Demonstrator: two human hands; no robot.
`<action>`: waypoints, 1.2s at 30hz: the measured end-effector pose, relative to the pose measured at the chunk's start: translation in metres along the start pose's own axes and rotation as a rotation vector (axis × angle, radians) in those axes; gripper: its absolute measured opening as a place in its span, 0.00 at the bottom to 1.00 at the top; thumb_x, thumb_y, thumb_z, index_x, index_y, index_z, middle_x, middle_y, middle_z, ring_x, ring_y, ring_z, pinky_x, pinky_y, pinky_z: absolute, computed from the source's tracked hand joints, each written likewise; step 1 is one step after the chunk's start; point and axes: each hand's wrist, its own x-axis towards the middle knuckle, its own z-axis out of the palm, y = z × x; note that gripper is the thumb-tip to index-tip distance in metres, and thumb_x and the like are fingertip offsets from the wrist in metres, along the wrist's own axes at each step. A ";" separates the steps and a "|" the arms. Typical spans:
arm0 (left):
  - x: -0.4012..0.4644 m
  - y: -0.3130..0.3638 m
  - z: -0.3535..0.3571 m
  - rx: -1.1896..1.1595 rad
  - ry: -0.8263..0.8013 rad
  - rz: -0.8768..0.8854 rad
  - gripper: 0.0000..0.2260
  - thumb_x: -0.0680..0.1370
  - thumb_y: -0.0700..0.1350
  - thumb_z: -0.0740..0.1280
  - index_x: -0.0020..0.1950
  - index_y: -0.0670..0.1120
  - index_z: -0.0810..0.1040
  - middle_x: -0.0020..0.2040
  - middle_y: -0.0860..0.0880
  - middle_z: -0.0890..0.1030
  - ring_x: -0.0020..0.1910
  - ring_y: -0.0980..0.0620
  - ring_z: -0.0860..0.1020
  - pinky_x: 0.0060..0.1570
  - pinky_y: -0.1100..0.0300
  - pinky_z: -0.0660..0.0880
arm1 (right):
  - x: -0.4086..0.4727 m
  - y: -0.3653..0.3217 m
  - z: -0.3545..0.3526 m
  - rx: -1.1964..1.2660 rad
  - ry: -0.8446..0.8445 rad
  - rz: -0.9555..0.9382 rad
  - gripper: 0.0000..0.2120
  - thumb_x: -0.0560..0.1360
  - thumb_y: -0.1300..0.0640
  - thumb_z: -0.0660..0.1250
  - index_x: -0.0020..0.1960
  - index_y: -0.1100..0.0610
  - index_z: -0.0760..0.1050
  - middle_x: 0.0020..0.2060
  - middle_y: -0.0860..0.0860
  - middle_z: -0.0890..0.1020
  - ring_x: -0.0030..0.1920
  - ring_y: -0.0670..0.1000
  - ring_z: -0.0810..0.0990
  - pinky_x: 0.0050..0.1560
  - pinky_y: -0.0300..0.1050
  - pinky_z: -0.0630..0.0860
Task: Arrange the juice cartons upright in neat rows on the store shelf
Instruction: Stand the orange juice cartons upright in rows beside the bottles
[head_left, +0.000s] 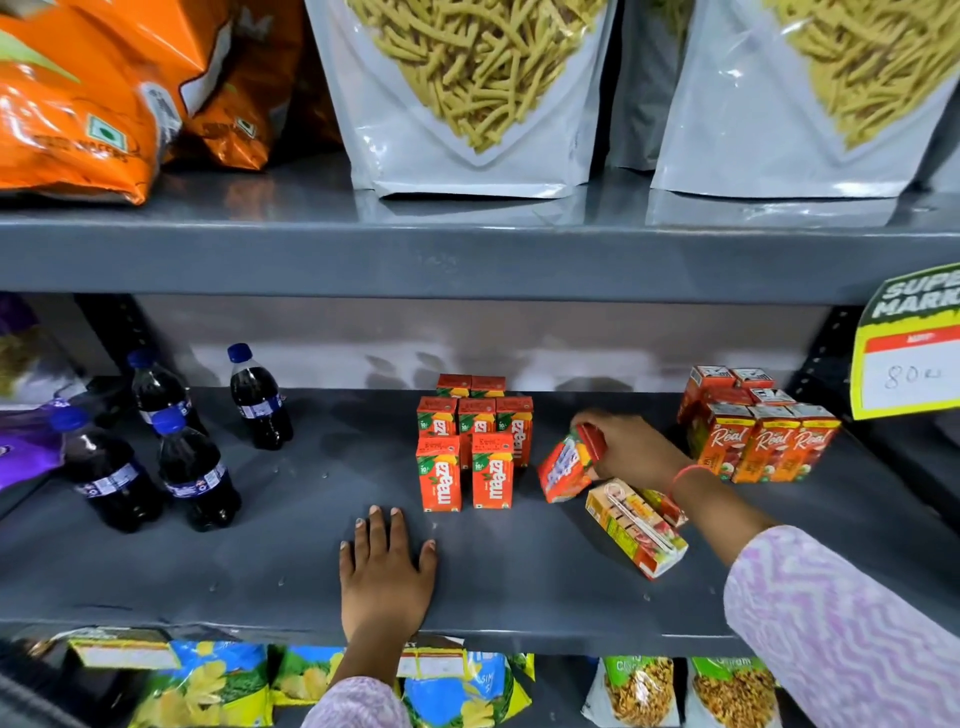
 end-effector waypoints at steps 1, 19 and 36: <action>0.000 0.000 0.000 -0.002 -0.003 0.000 0.29 0.79 0.60 0.48 0.76 0.48 0.47 0.79 0.47 0.48 0.77 0.47 0.47 0.76 0.50 0.45 | 0.000 -0.004 -0.003 -0.033 -0.019 -0.058 0.26 0.67 0.66 0.71 0.63 0.55 0.70 0.61 0.55 0.77 0.59 0.56 0.77 0.58 0.48 0.75; 0.000 0.000 -0.002 -0.016 0.001 0.014 0.29 0.79 0.60 0.48 0.76 0.48 0.47 0.79 0.47 0.49 0.77 0.47 0.47 0.76 0.50 0.45 | 0.004 -0.015 0.006 -0.387 -0.100 -0.362 0.35 0.73 0.70 0.61 0.74 0.47 0.57 0.76 0.49 0.59 0.73 0.53 0.61 0.70 0.47 0.67; 0.001 0.000 -0.001 -0.014 -0.017 0.000 0.29 0.79 0.60 0.47 0.76 0.49 0.46 0.79 0.47 0.47 0.77 0.48 0.46 0.76 0.50 0.44 | 0.022 -0.038 0.000 -0.418 -0.180 -0.276 0.13 0.75 0.59 0.63 0.59 0.56 0.74 0.56 0.57 0.79 0.56 0.57 0.78 0.55 0.48 0.75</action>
